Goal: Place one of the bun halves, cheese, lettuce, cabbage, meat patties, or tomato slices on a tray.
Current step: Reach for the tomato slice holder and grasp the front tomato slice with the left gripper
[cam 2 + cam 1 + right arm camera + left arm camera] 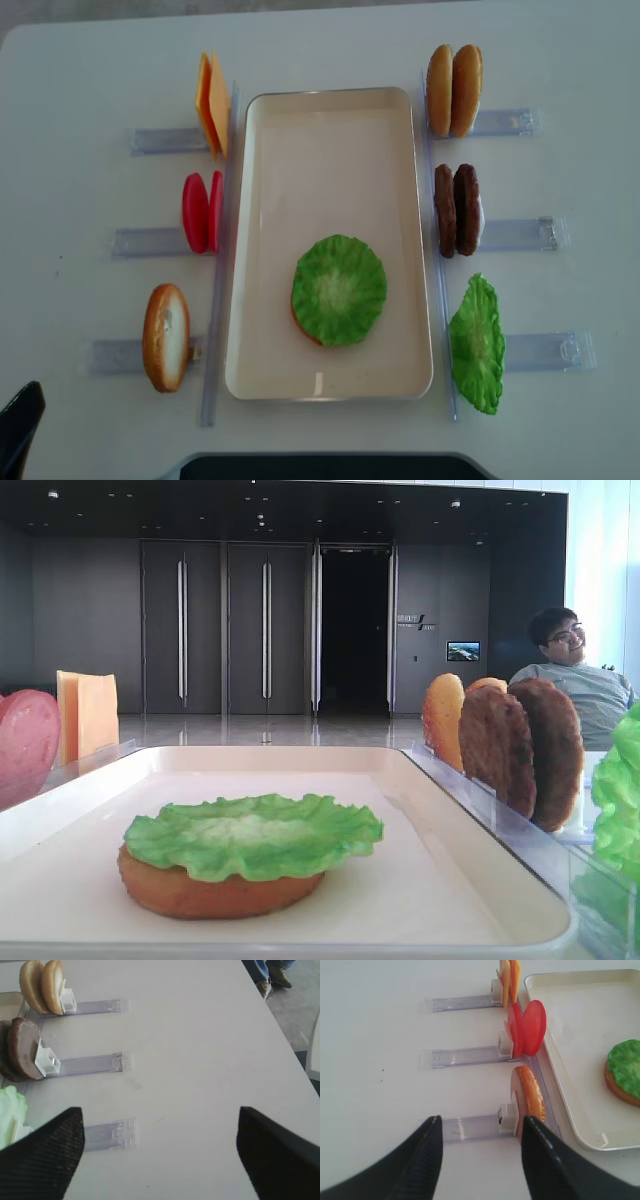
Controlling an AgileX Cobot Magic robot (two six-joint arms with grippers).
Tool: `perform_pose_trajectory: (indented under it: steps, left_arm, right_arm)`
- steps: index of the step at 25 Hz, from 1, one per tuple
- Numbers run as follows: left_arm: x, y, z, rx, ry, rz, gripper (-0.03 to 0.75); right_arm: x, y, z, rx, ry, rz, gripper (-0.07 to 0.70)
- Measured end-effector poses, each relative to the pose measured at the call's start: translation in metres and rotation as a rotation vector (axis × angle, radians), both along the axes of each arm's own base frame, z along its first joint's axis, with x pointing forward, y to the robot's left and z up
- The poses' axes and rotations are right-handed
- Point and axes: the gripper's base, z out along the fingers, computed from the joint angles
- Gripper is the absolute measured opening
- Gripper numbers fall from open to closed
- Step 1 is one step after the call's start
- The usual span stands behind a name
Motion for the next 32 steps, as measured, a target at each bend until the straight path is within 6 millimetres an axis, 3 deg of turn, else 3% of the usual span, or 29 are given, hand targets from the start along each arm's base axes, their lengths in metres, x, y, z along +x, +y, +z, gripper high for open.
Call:
perform_pose_trajectory:
  steps: [32]
  left_arm:
    - [0.0, 0.0, 0.0, 0.0, 0.0, 0.0, 0.391]
  right_arm:
    - [0.0, 0.0, 0.0, 0.0, 0.0, 0.0, 0.587]
